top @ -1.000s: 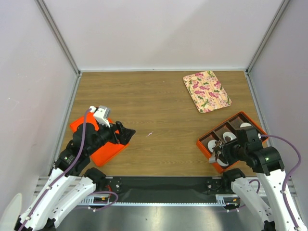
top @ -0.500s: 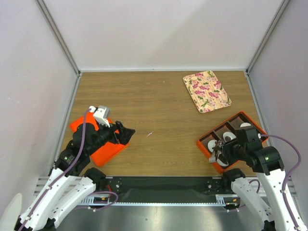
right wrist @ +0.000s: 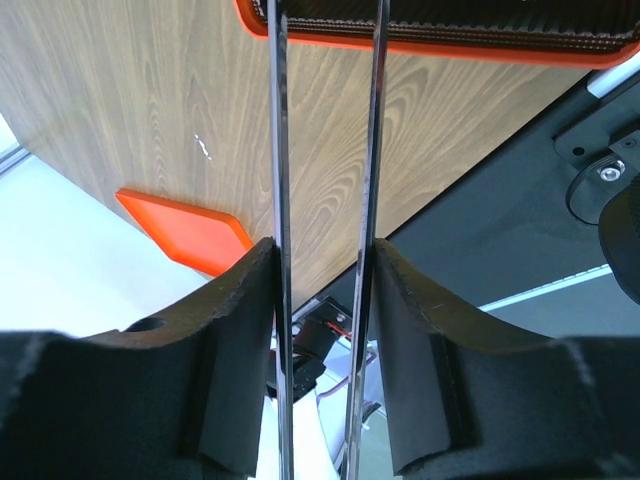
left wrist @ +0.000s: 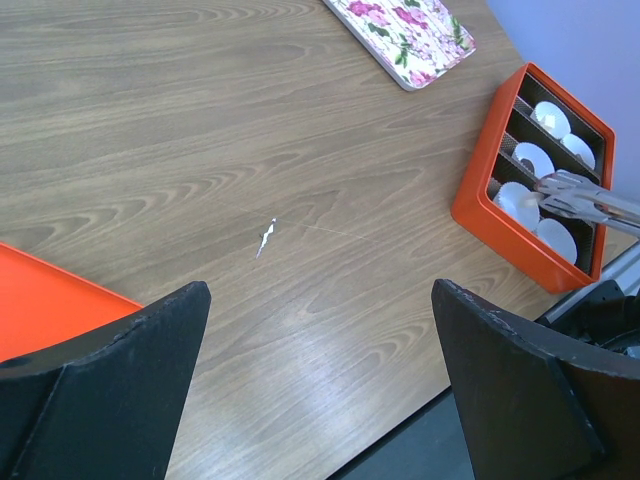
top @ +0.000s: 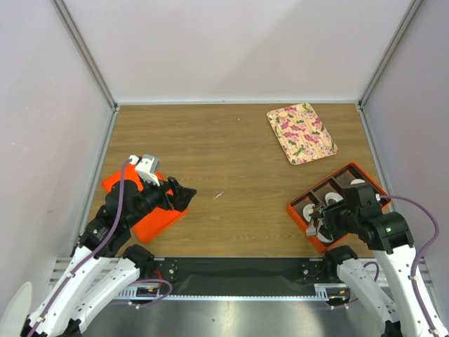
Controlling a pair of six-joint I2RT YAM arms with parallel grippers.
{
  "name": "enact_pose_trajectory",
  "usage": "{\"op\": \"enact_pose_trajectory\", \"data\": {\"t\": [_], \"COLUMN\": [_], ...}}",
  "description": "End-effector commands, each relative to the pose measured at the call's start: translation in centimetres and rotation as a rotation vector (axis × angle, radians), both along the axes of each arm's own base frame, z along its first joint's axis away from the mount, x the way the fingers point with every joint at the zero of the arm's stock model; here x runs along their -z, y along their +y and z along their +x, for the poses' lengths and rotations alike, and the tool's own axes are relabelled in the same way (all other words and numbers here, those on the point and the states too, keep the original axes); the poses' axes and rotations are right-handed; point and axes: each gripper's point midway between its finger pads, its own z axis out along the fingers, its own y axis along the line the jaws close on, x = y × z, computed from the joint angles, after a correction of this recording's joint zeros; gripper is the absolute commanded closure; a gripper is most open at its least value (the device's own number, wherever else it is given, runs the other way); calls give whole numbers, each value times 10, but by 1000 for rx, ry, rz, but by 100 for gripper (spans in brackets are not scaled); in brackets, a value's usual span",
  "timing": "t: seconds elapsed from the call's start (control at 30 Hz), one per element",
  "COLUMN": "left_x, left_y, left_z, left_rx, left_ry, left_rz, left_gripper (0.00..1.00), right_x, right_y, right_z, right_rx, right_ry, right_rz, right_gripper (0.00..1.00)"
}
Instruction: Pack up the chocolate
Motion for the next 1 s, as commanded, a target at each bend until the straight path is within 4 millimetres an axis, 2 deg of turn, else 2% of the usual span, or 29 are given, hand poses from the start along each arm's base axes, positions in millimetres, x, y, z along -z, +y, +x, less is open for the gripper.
{"op": "enact_pose_trajectory", "data": {"t": [0.0, 0.23, 0.33, 0.37, 0.47, 0.5, 0.57, 0.7, 0.73, 0.8, 0.83, 0.9, 0.97], "left_x": [-21, -21, -21, -21, -21, -22, -22, -18, -18, -16, -18, -19, -18], "left_y": [2, 3, 4, 3, 1, 0, -1, 2, 2, 0, -2, -4, -6], "left_z": [1, 2, 2, 2, 3, 3, 4, 4, 5, 6, 6, 7, 7], "left_rx": [-9, -15, -18, -17, -13, -8, -7, -22, -24, -19, -12, -3, 3], "left_ry": [-58, -60, -60, -59, -52, -51, -43, -35, -36, -26, -25, -10, 3], "left_rz": [-23, -22, -23, -23, -25, -27, -28, -20, -21, -19, -21, -17, -11], "left_gripper": [0, 0, 0, 0, 0, 0, 0, 0, 0, 0, 0, 0, 0], "right_x": [-1, -8, -26, -43, -64, -80, -85, -73, -62, -53, -37, -22, -22], "right_y": [-12, -18, -22, -23, -26, -26, -26, -30, -32, -26, -25, -24, -25], "right_z": [-19, -16, -6, 2, 21, 28, 36, 41, 41, 47, 46, 37, 35], "right_rx": [13, 19, -3, -26, -67, -92, -127, -163, -169, -212, -247, -325, -326], "right_ry": [64, 41, -8, -35, -45, -83, -86, -64, -48, -62, 8, 76, 63], "right_rz": [-53, -88, -128, -154, -228, -244, -276, -332, -346, -344, -357, -399, -420], "right_gripper": [54, 55, 58, 59, 59, 59, 60, 62, 63, 64, 64, 65, 66]}}
